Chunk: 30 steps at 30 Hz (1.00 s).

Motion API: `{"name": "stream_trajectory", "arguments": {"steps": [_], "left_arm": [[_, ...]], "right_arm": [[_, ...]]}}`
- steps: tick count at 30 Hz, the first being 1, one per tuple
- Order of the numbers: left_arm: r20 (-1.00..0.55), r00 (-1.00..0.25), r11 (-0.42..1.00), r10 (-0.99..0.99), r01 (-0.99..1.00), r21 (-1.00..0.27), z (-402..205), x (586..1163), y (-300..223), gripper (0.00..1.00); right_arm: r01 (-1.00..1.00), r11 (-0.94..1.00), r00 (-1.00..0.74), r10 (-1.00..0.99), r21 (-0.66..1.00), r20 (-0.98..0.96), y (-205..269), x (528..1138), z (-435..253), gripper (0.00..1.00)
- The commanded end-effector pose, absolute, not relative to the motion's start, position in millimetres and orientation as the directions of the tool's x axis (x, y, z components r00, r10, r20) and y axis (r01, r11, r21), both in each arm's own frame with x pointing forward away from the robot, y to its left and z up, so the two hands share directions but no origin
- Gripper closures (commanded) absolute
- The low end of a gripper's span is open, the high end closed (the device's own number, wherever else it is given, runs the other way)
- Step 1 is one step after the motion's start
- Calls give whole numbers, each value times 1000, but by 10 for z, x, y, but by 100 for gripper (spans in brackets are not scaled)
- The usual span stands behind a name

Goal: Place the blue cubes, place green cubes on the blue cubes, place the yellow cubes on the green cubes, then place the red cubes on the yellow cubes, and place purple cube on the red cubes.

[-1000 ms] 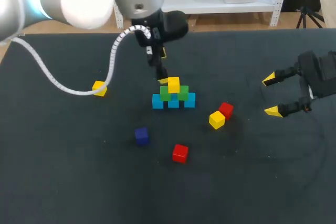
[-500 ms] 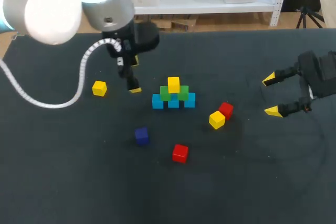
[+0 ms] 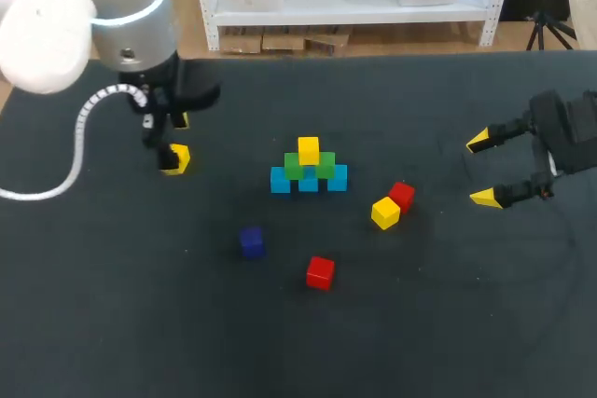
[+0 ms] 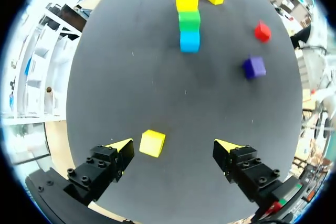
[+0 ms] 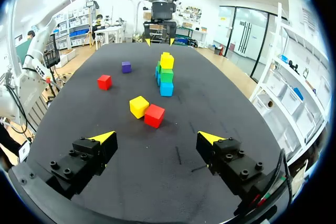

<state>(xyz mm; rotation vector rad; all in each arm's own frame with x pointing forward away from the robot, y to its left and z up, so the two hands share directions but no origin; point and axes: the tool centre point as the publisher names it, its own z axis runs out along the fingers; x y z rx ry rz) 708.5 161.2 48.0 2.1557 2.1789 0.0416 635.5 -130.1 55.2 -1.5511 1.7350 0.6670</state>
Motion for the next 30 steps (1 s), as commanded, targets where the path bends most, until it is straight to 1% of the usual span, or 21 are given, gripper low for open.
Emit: {"name": "stream_trajectory", "arguments": {"steps": [1, 14, 30], "left_arm": [[-31, 10, -8, 999, 998, 61, 403, 7209, 1730, 0], [16, 148, -148, 989, 987, 68, 256, 7448, 1844, 0], [-15, 180, -179, 984, 982, 66, 74, 7502, 1818, 0]], "right_arm": [[-986, 148, -31, -621, -78, -783, -1301, 6356, 546, 0], [-986, 148, -31, -621, -78, -783, -1301, 6356, 546, 0], [-986, 148, -31, -621, -78, -783, -1301, 6356, 546, 0]]}}
